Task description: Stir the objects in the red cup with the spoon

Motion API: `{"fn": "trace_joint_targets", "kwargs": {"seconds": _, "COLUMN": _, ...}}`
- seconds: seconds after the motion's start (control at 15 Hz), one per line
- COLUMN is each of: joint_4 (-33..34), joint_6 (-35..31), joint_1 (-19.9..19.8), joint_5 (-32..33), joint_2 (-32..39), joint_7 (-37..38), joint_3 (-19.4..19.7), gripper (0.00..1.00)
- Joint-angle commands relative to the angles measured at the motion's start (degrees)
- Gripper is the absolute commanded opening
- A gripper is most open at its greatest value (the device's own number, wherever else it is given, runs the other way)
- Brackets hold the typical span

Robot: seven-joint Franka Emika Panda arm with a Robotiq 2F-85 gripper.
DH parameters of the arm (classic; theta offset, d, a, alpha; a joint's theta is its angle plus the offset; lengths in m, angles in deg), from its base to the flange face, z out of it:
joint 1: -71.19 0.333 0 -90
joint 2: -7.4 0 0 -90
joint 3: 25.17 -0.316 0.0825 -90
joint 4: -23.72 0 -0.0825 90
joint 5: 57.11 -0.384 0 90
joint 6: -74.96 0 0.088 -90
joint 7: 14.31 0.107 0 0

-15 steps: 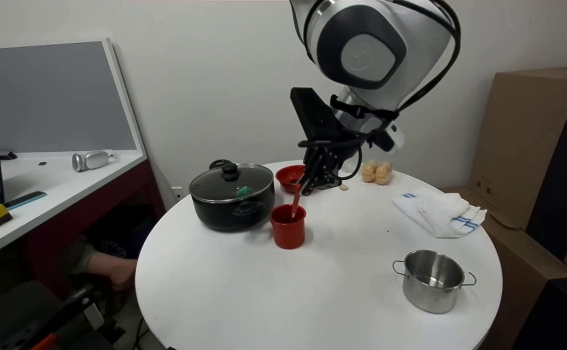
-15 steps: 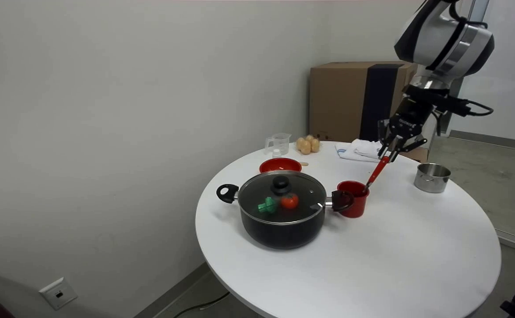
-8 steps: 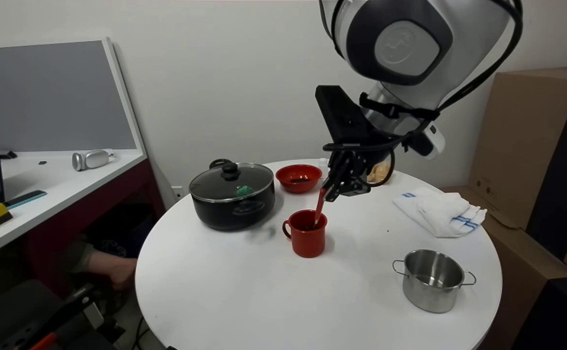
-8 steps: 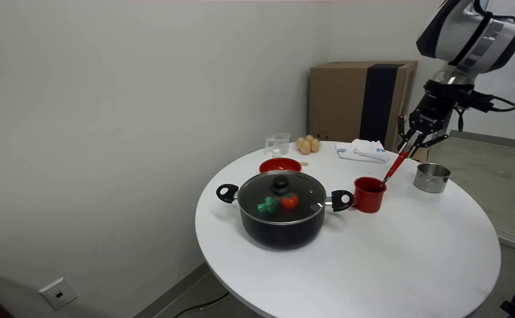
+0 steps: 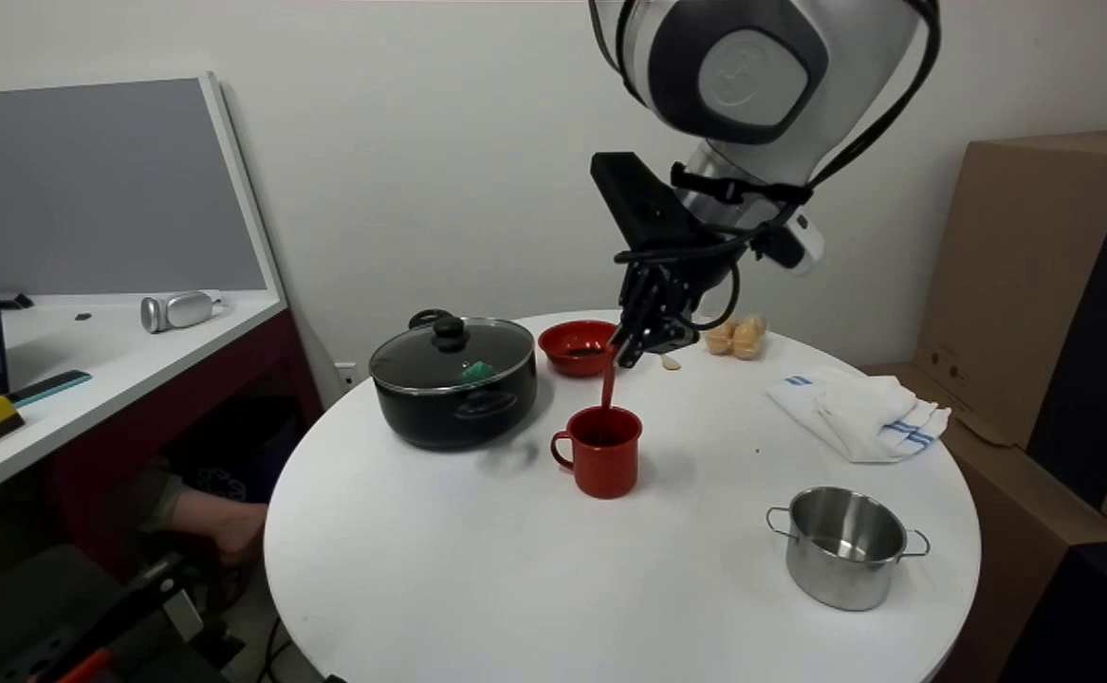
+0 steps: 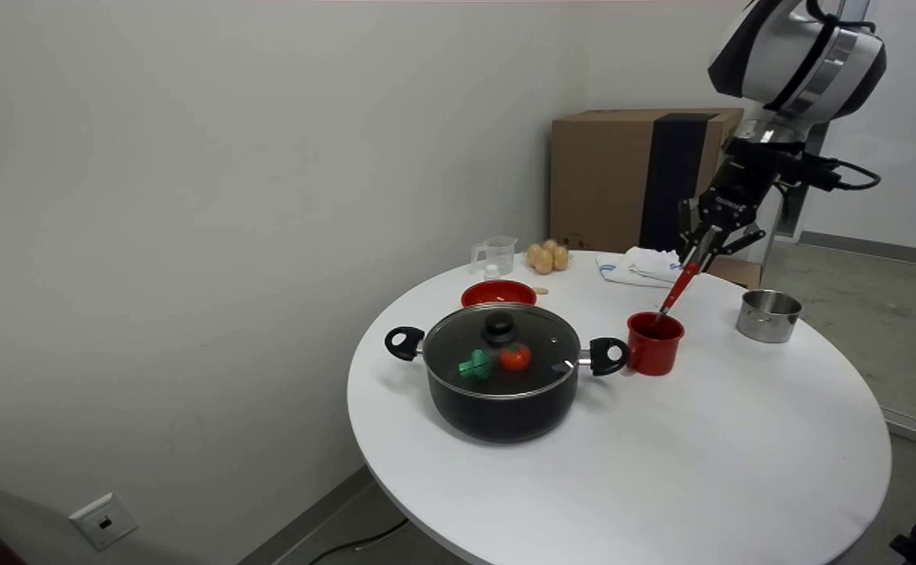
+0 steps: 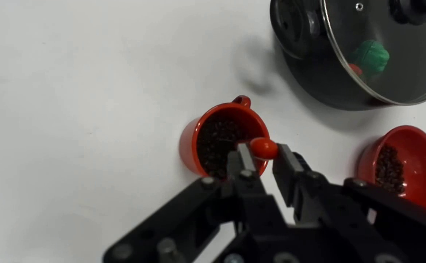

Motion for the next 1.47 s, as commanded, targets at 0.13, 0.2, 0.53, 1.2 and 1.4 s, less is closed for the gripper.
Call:
{"fn": "trace_joint_targets", "kwargs": {"seconds": 0.13, "joint_4": 1.60, "joint_6": 0.69, "joint_1": 2.91, "joint_5": 2.09, "joint_2": 2.01, "joint_7": 2.89, "joint_3": -0.65, "gripper": 0.08}}
{"fn": "trace_joint_targets", "kwargs": {"seconds": 0.2, "joint_4": 1.56, "joint_6": 0.69, "joint_1": 3.11, "joint_5": 2.16, "joint_2": 2.25, "joint_7": 3.22, "joint_3": -0.62, "gripper": 0.08}}
{"fn": "trace_joint_targets", "kwargs": {"seconds": 0.53, "joint_4": 0.60, "joint_6": 0.36, "joint_1": 2.26, "joint_5": 1.37, "joint_2": 2.44, "joint_7": 4.63, "joint_3": -0.04, "gripper": 0.08}}
{"fn": "trace_joint_targets", "kwargs": {"seconds": 1.2, "joint_4": 4.56, "joint_6": 0.78, "joint_1": 1.05, "joint_5": 2.26, "joint_2": 1.28, "joint_7": 5.44, "joint_3": 0.77, "gripper": 0.08}}
{"fn": "trace_joint_targets", "kwargs": {"seconds": 1.4, "joint_4": 5.04, "joint_6": 1.08, "joint_1": 2.34, "joint_5": 2.95, "joint_2": 1.83, "joint_7": 5.19, "joint_3": -0.36, "gripper": 0.08}}
